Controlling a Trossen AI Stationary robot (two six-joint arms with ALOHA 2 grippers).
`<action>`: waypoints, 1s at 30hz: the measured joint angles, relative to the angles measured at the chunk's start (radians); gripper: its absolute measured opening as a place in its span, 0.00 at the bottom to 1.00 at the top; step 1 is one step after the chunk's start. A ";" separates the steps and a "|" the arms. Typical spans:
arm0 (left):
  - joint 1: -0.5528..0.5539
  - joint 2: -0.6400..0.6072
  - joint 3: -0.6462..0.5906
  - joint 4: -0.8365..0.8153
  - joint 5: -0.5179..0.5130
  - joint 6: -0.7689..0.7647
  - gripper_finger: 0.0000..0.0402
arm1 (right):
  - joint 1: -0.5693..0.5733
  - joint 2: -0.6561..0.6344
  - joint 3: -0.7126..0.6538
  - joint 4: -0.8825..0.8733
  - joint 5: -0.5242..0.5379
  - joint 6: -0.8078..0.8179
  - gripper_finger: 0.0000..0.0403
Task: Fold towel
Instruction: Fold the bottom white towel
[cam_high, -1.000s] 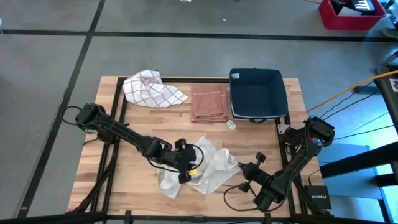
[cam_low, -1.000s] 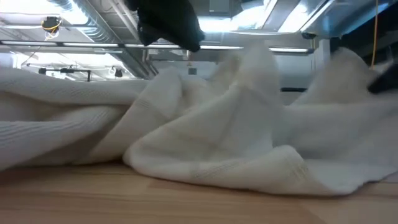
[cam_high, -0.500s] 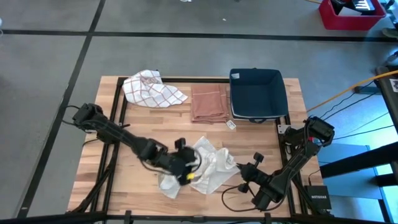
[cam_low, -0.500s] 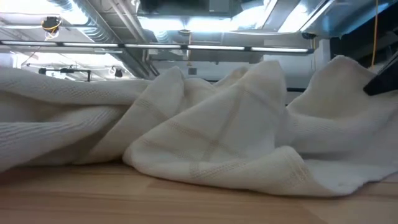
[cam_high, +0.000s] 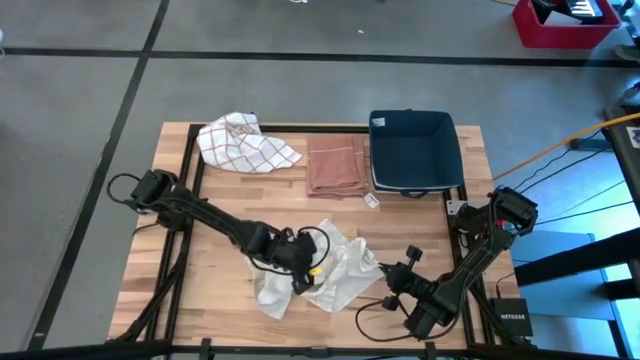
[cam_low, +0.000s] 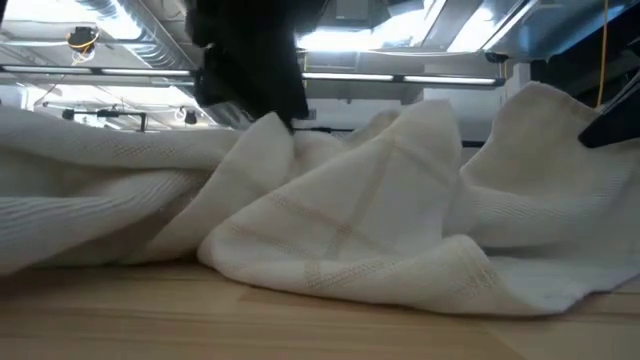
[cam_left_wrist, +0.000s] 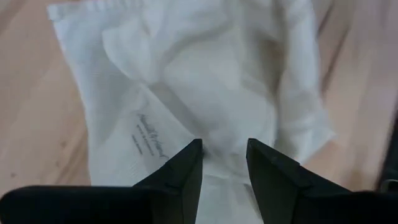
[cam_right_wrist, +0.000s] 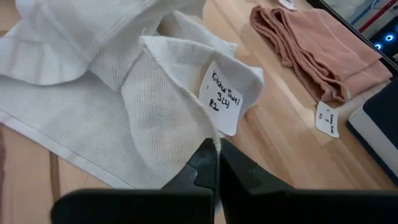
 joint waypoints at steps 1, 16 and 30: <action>0.002 0.005 0.000 0.002 -0.001 -0.004 0.29 | 0.000 0.000 0.000 0.000 0.000 0.000 0.02; -0.003 0.017 0.000 -0.026 -0.039 0.095 0.16 | 0.000 0.000 0.000 0.007 0.000 -0.008 0.02; -0.098 -0.117 0.129 -0.108 -0.190 0.270 0.00 | 0.000 -0.046 0.101 -0.155 0.064 -0.027 0.02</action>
